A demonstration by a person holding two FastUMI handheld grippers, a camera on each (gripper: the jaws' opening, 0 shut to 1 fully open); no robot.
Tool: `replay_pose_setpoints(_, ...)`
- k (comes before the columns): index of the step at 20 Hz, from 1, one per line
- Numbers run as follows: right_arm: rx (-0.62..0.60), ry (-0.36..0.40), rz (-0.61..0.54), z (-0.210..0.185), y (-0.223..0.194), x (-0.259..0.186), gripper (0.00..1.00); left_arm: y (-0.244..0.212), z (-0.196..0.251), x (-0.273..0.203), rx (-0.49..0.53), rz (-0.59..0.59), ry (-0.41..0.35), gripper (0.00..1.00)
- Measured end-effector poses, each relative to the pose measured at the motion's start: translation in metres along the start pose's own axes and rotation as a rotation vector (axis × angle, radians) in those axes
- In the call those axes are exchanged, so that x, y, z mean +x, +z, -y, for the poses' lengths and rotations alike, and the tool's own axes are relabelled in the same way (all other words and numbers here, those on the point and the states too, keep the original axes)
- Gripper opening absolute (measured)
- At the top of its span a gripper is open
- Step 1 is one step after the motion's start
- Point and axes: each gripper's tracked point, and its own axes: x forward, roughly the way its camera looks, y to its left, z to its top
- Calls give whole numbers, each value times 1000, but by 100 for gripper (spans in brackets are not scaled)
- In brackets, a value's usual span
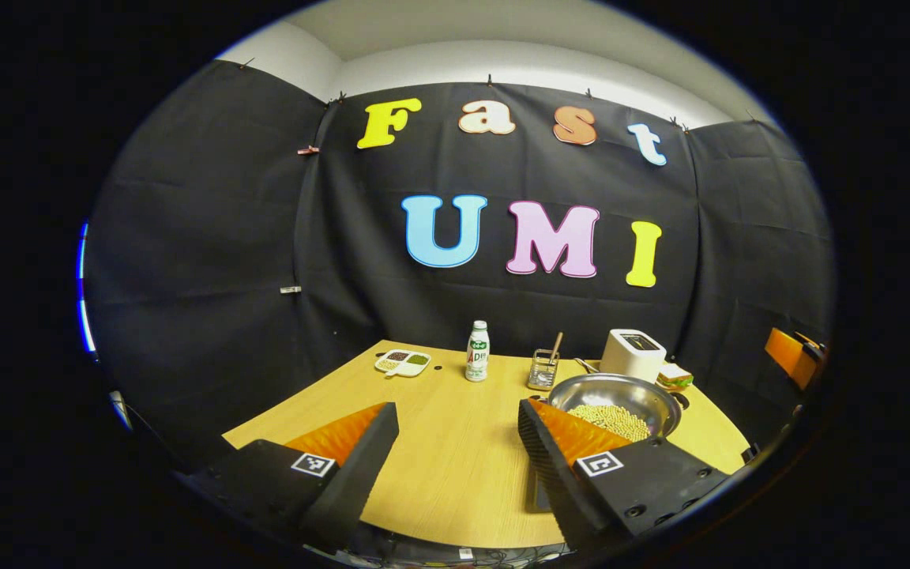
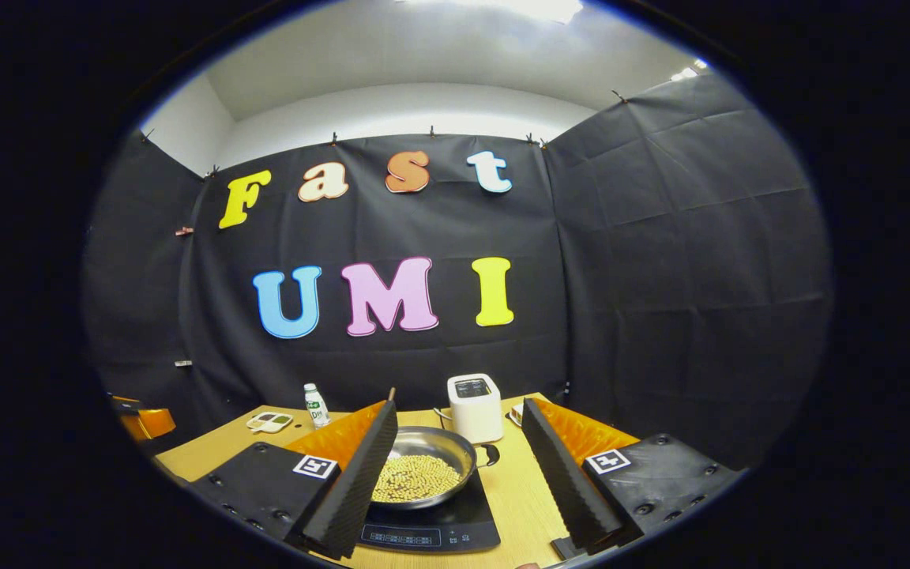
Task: First push the handle of the pot to place it horizontally, then grasp the pot with both hands and set it on the induction cooktop.
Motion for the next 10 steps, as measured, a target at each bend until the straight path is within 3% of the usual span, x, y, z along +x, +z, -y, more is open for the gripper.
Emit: replay_pose_setpoints(10, 12, -2, -40, -9, -21, 1, 98, -14, 26, 9, 10, -37, -104, 95)
